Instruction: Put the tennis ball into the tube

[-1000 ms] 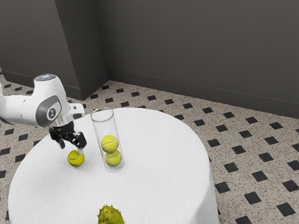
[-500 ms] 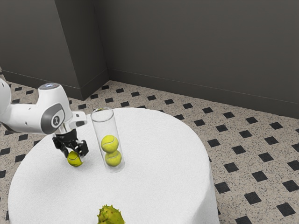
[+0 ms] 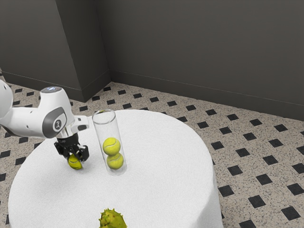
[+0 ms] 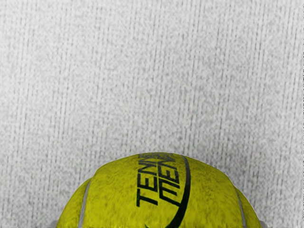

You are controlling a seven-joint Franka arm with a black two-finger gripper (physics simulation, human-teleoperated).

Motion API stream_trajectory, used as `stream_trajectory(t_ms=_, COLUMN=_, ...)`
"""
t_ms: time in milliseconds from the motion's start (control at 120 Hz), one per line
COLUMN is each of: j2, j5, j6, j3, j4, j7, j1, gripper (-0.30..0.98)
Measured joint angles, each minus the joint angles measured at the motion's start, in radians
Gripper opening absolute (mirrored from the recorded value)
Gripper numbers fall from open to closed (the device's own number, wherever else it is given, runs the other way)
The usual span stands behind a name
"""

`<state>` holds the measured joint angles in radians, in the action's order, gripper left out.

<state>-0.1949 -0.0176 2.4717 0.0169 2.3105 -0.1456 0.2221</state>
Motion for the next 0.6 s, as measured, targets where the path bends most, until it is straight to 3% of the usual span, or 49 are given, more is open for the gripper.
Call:
stream_trajectory(t_ms=133, j2=0.030, j5=0.007, j6=-0.020, j3=-0.001, j4=-0.001, j7=0.011, j1=0.000, gripper=0.30)
stream_trajectory(t_ms=333, j2=0.211, j5=0.020, j6=-0.122, j3=-0.003, j4=-0.025, j7=0.043, j1=-0.002, gripper=0.20)
stream_trajectory(t_ms=600, j2=0.327, j5=0.032, j6=-0.419, j3=-0.105, j4=-0.252, j7=0.110, j1=-0.006, gripper=0.19)
